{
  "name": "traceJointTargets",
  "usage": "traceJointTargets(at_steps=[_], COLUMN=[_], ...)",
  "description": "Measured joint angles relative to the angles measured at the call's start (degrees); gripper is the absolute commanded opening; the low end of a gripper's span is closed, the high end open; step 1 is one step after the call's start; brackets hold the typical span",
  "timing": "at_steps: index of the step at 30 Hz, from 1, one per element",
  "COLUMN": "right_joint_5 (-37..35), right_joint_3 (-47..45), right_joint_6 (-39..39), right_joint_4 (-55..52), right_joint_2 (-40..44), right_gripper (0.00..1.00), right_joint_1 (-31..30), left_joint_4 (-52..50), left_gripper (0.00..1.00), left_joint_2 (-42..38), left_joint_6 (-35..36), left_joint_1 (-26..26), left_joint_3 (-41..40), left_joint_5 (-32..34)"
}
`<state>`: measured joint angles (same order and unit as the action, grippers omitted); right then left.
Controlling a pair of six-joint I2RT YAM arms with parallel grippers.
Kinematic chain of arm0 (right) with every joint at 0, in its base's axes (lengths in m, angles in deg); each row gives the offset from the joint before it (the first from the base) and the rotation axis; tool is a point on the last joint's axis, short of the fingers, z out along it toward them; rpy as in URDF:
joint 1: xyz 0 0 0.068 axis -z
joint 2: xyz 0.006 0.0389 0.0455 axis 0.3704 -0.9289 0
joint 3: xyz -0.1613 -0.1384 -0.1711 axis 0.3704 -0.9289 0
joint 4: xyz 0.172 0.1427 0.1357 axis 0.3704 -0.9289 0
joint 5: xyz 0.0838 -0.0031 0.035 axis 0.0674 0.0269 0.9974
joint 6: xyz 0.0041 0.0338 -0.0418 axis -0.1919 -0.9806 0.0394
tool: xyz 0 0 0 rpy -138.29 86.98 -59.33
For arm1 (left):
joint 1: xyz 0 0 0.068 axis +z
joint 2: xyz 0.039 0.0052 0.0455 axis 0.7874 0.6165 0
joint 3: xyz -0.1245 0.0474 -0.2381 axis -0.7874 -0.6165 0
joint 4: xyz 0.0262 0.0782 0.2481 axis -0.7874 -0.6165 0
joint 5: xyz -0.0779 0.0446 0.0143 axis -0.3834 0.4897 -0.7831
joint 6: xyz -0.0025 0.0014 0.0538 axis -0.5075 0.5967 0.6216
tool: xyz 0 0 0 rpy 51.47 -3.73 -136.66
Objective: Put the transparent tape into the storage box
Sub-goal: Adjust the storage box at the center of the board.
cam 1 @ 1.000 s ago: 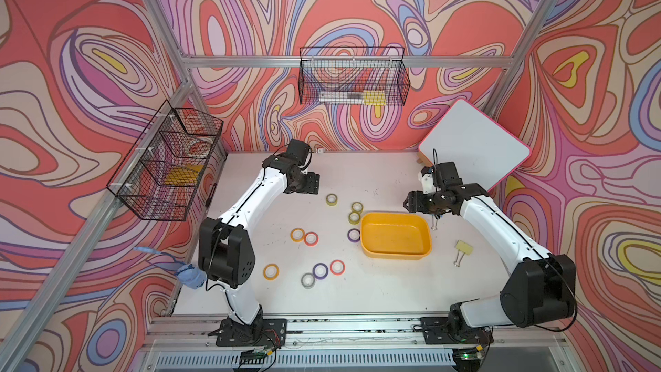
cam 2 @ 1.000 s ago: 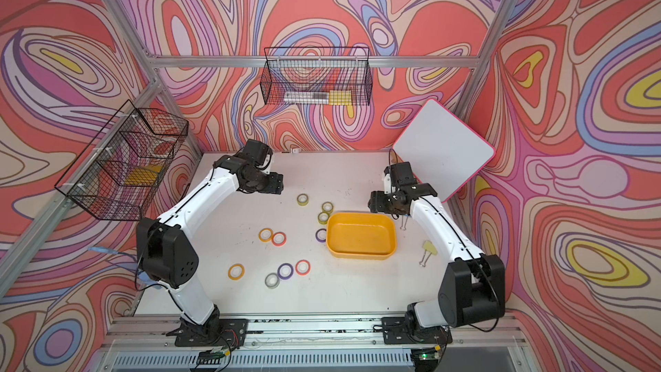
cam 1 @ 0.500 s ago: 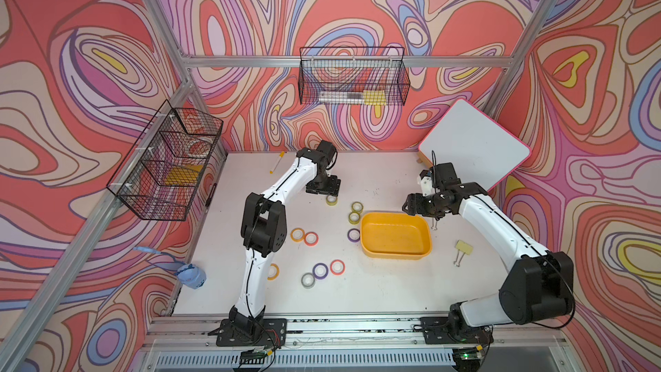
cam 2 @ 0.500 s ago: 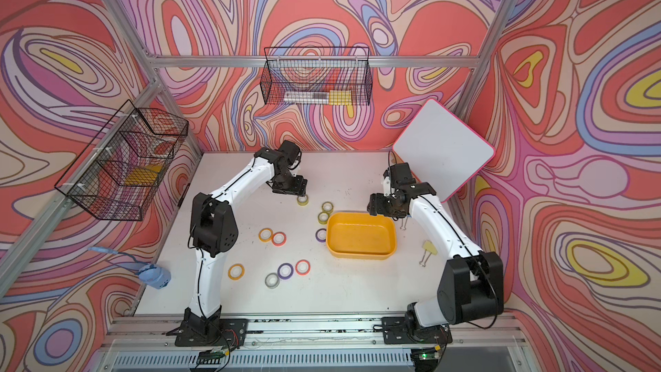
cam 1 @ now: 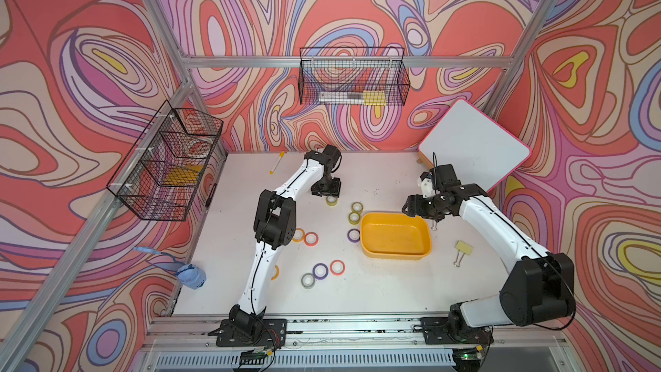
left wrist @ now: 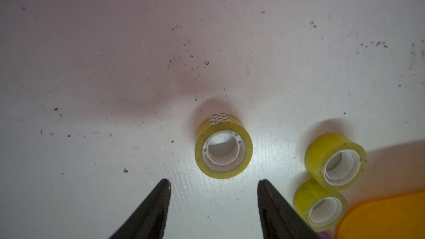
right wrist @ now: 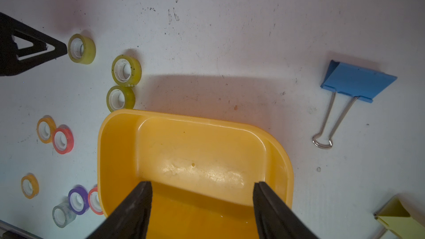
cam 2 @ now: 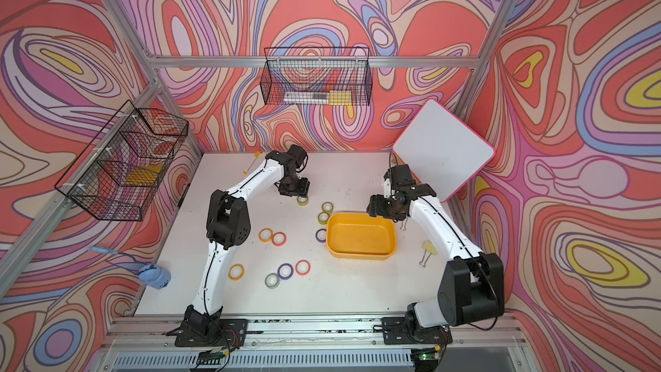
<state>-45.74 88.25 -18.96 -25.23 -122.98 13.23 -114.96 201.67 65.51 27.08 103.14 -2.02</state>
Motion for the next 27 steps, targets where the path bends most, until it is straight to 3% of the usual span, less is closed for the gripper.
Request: traceJointTargets(at_steps=[8,17,19,27], right_joint_5=[-0.2,-3.3,-3.8,-3.8], right_joint_3=[-1.1,-5.8,-7.4,-10.2], right_joint_6=[-0.7,-1.1,-1.5,-2.6], right_joint_4=[-0.2,-1.5,-1.8,-2.5], right_joint_2=[1.2,1.2,1.2,1.3], right_gripper=[0.74,0.65,0.58,0.55], right_joint_1=[0.0,0.1,0.6,4.8], left_joint_4=[-0.1,-0.5,-0.6,-1.2], left_gripper=[0.73,0.74,0.74,0.74], left_joint_2=[2.5,4.2,4.3,4.3], left_joint_6=[0.0,0.3,0.3,0.7], left_joint_1=[-0.3,-1.6,-1.7,-1.7], left_joint_3=[1.2,3.3,3.3,3.3], left_joint_5=[1.0,1.7,1.9,2.7])
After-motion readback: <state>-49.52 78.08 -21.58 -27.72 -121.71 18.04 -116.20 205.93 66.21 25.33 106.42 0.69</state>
